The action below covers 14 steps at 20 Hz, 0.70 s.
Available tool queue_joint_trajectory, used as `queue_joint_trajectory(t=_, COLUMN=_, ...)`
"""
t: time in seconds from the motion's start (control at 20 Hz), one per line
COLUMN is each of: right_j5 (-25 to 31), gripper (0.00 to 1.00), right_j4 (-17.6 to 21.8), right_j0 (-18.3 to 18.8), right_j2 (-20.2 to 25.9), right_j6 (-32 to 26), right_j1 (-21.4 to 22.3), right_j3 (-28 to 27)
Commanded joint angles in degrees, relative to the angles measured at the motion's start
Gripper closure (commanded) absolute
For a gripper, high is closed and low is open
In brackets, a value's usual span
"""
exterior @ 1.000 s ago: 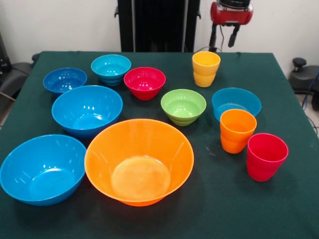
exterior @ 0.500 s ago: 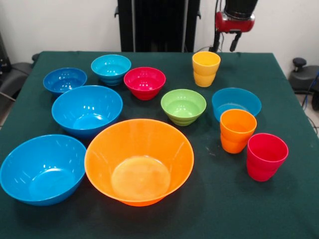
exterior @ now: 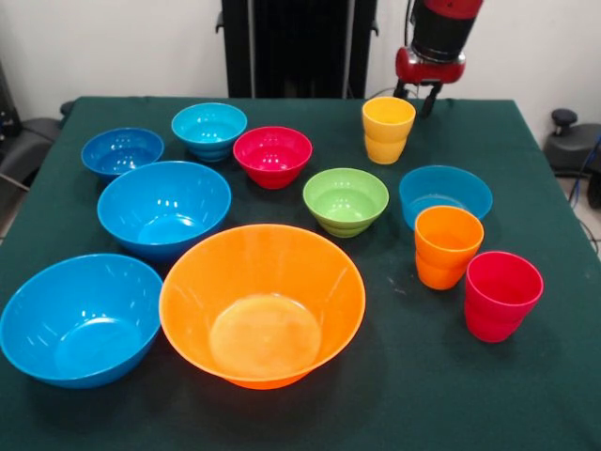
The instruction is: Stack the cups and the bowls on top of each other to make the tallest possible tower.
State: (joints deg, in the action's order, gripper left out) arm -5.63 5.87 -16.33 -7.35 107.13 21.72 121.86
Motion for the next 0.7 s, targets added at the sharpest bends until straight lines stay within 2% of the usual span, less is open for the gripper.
queue_joint_trajectory(t=0.05, right_j5=-3.69, gripper=0.00, right_j4=-0.59, right_j0=0.00, right_j2=2.01, right_j6=7.46, right_j1=-4.84, right_j3=-7.74)
queue_joint_trajectory(t=0.2, right_j5=-3.76, gripper=0.00, right_j4=-0.47, right_j0=0.08, right_j2=2.05, right_j6=7.34, right_j1=-4.87, right_j3=-7.59)
queue_joint_trajectory(t=0.3, right_j5=-2.96, gripper=0.00, right_j4=0.52, right_j0=1.59, right_j2=3.36, right_j6=7.09, right_j1=-2.78, right_j3=-6.05)
queue_joint_trajectory(t=0.4, right_j5=-0.77, gripper=0.00, right_j4=2.40, right_j0=4.80, right_j2=6.34, right_j6=6.68, right_j1=2.53, right_j3=-2.21)
queue_joint_trajectory(t=0.45, right_j5=2.03, gripper=0.00, right_j4=3.05, right_j0=7.21, right_j2=8.89, right_j6=6.43, right_j1=7.11, right_j3=0.73)
queue_joint_trajectory(t=0.55, right_j5=7.58, gripper=0.00, right_j4=2.46, right_j0=10.08, right_j2=12.43, right_j6=6.11, right_j1=13.73, right_j3=4.10)
queue_joint_trajectory(t=0.7, right_j5=13.31, gripper=0.00, right_j4=0.61, right_j0=12.79, right_j2=16.00, right_j6=5.70, right_j1=19.41, right_j3=6.26)
